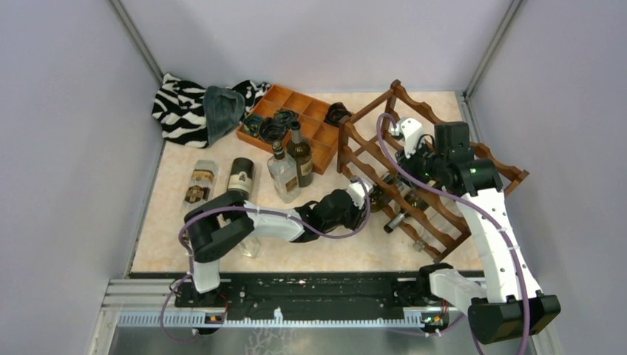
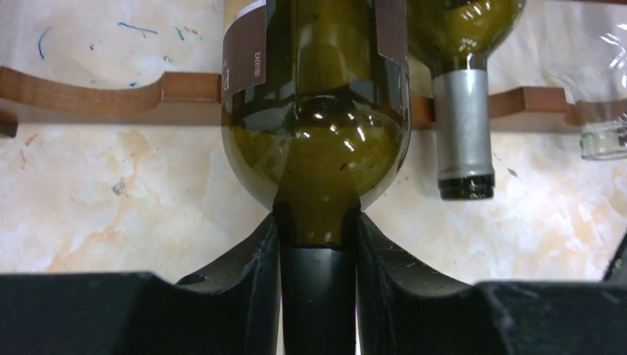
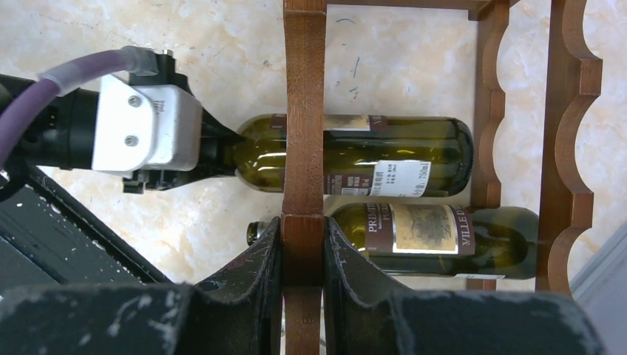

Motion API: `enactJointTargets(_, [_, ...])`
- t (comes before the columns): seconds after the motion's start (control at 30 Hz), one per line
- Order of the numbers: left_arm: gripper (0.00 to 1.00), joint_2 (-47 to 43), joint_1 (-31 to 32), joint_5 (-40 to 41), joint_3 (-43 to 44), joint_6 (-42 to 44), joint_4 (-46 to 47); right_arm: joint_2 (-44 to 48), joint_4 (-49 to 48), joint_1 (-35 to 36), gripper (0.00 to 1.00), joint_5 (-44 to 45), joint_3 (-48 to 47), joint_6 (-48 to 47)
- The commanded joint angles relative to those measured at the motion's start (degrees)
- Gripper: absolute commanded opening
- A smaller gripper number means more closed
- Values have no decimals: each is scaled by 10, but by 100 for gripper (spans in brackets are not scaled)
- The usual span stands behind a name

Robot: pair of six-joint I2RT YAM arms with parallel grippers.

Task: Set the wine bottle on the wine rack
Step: Place the wine bottle in the wine rack.

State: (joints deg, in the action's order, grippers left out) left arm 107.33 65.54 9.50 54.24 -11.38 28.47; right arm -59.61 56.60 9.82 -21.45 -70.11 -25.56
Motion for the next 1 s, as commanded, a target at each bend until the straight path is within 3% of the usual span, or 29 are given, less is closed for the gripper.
enactJointTargets(0.0, [0,19,1,28,57,24,106,27,-33,3,0,-82,-12,14])
enactJointTargets(0.53, [0,85,-22,3,159,14,37,32,-34,3,0,-88,-15,15])
enactJointTargets(0.97, [0,102,-23,28,195,-4,5,32,-37,3,0,-87,-15,17])
